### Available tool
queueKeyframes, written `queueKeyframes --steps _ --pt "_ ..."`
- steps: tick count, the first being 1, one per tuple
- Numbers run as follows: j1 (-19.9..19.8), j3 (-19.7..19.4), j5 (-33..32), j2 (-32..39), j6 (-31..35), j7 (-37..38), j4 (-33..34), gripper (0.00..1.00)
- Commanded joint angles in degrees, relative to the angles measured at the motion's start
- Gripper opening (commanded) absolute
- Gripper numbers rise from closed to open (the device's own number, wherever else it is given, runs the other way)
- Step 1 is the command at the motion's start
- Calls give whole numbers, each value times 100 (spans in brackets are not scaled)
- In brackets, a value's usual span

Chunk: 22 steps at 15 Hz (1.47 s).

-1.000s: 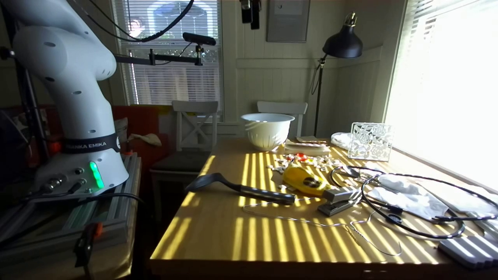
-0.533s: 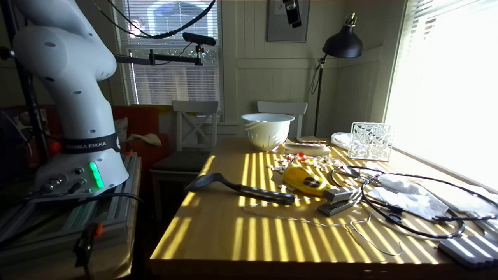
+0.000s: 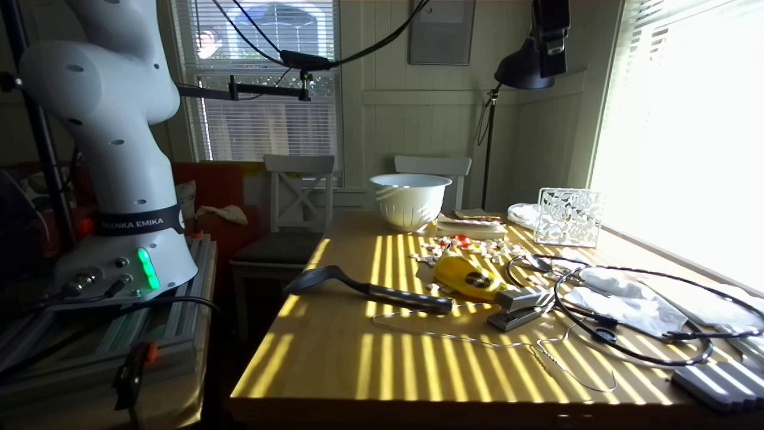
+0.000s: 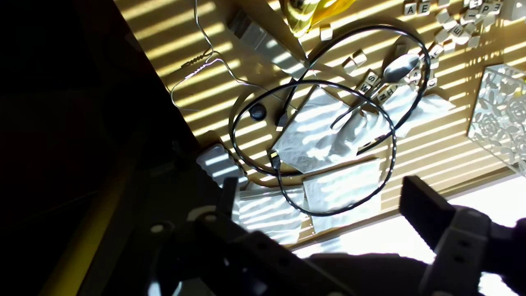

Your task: Pick up the tissue, then place it on the white stand

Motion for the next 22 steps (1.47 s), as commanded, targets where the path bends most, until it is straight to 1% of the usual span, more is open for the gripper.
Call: queueKeyframes --steps 1,2,3,5,7,9,10,11,12,14,17,20,22 --pt "-220 38 399 1275 -787 -66 1381 100" --pt "-278 73 453 1531 -974 -42 1667 100" --pt "-167 50 210 917 -507 -13 858 100" --pt "-224 77 258 1352 -699 -5 1290 100" --pt "-241 87 262 1496 -748 -1 1463 100" --pt "-252 87 264 1505 -810 -1 1535 100" --pt "-270 129 460 1374 -556 23 1255 100" --pt "-334 182 700 1505 -530 98 1312 100" --pt "-426 229 948 1786 -626 175 1537 100" --pt "-596 338 1407 2158 -606 105 1789 100" --pt "-945 509 1974 2935 -870 175 2525 100" --pt "-1267 698 2233 3738 -1218 295 3315 100" --pt "-1376 804 2277 4211 -1538 472 3847 100"
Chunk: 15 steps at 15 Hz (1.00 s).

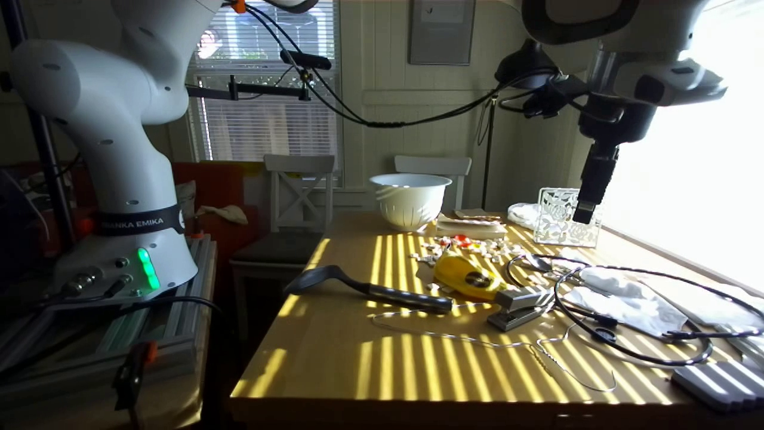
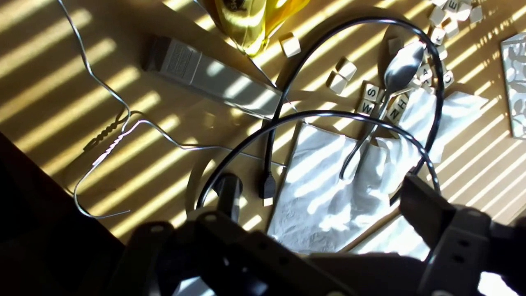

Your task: Pick up the tissue, then place it on the white stand

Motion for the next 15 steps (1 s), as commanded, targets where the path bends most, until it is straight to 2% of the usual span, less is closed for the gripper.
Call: queueKeyframes --steps 1,5,7,8,11,12,15 --pt "-279 242 167 1031 -743 463 1382 100" --pt "-391 394 79 1809 -1558 955 2396 100" --pt "-467 514 -8 2106 -2487 861 2892 100" --pt "-283 335 36 1603 -1780 759 1994 100" --pt "-346 394 35 1895 -2240 759 2454 100" --pt "-342 373 306 1863 -1518 1150 2275 100" --pt "-329 395 446 2089 -528 1494 2376 100"
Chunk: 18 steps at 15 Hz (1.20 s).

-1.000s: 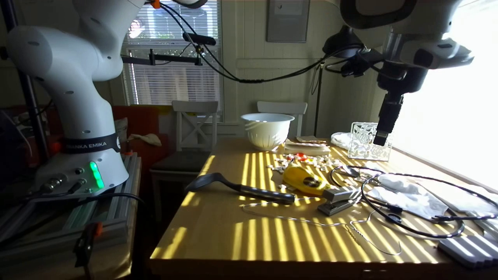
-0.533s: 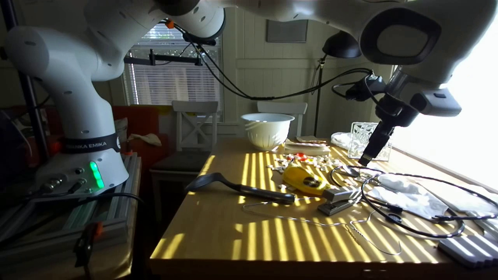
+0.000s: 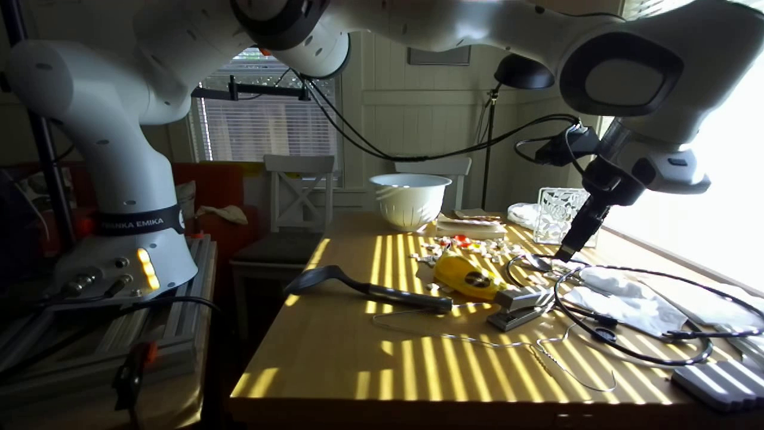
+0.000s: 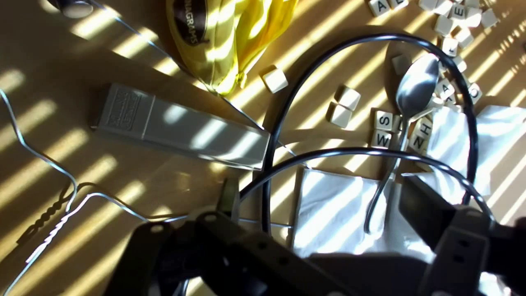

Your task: Pick up the tissue, then place it on the white stand

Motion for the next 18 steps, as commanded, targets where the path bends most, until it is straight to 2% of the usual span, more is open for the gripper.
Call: queueKeyframes --steps 1,5,6,11,13,17,18 --pt "40 4 299 214 1178 499 0 100" --pt "165 -56 315 681 2232 1328 352 100" --pt "101 10 207 382 1977 912 -12 100" --pt "195 -68 130 634 2301 1204 140 100" --pt "199 -85 76 748 2212 1188 252 100" --pt "210 -42 106 955 2277 1122 445 100" --pt "144 100 -71 1047 2276 1209 603 100"
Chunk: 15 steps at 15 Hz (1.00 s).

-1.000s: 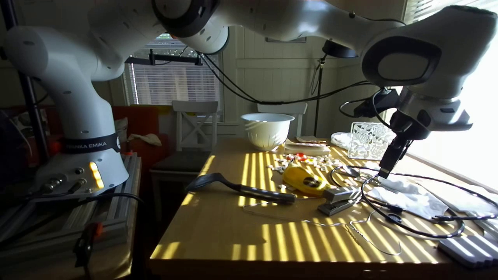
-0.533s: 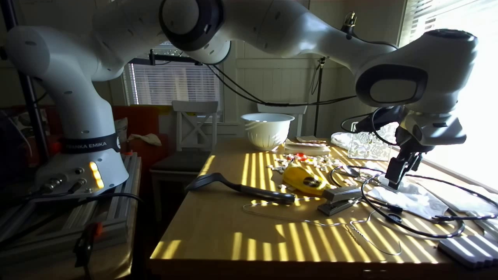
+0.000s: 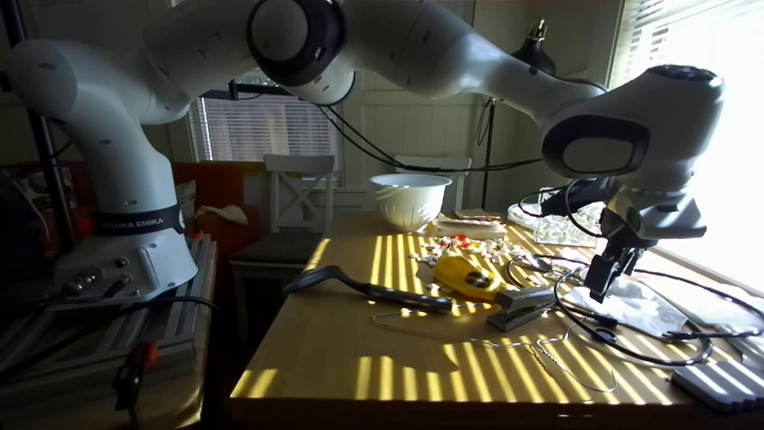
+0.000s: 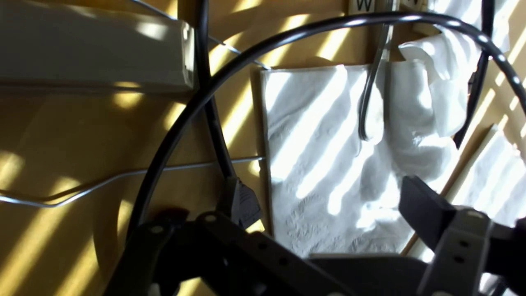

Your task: Pick up the tissue, then place it on the white stand

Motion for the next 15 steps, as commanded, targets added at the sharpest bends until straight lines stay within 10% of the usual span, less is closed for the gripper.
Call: queueKeyframes --steps 1,15 --pt "-33 135 -283 357 47 89 533 100" --pt "-7 240 -849 1077 125 200 1543 100"
